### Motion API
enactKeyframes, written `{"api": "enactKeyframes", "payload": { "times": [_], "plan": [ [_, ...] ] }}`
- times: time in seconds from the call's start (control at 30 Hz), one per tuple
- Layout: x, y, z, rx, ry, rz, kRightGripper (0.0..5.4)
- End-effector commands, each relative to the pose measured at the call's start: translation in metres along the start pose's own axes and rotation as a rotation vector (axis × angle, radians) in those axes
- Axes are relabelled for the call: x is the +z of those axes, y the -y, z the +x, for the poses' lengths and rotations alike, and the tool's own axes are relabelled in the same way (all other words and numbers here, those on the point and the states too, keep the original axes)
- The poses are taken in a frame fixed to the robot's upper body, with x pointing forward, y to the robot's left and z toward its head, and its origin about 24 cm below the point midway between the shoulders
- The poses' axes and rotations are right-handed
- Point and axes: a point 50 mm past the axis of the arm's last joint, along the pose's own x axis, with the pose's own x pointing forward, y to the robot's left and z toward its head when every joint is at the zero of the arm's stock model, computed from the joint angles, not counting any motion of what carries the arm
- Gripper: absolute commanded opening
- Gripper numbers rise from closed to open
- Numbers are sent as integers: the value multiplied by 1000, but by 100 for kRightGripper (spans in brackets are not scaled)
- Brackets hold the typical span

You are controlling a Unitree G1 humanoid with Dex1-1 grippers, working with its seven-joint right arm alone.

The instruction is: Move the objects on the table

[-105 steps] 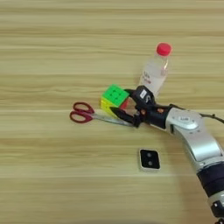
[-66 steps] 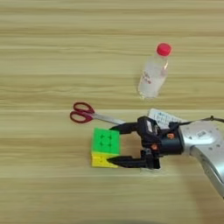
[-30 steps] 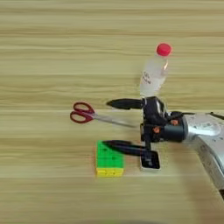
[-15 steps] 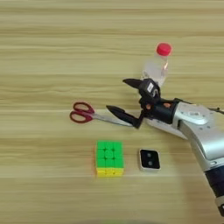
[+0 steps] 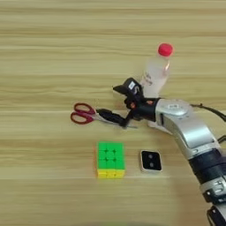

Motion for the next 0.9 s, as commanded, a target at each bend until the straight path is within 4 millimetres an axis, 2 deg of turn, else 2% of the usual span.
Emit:
{"api": "enactKeyframes", "payload": {
  "times": [0.03, 0.2, 0.4, 0.9],
  "plan": [
    [21, 4, 4, 11, 8, -81, 535],
    [12, -6, 3, 92, -33, -113, 535],
    [2, -7, 4, 93, -80, -117, 535],
    [-13, -5, 6, 83, -135, -123, 382]
  ]
}}
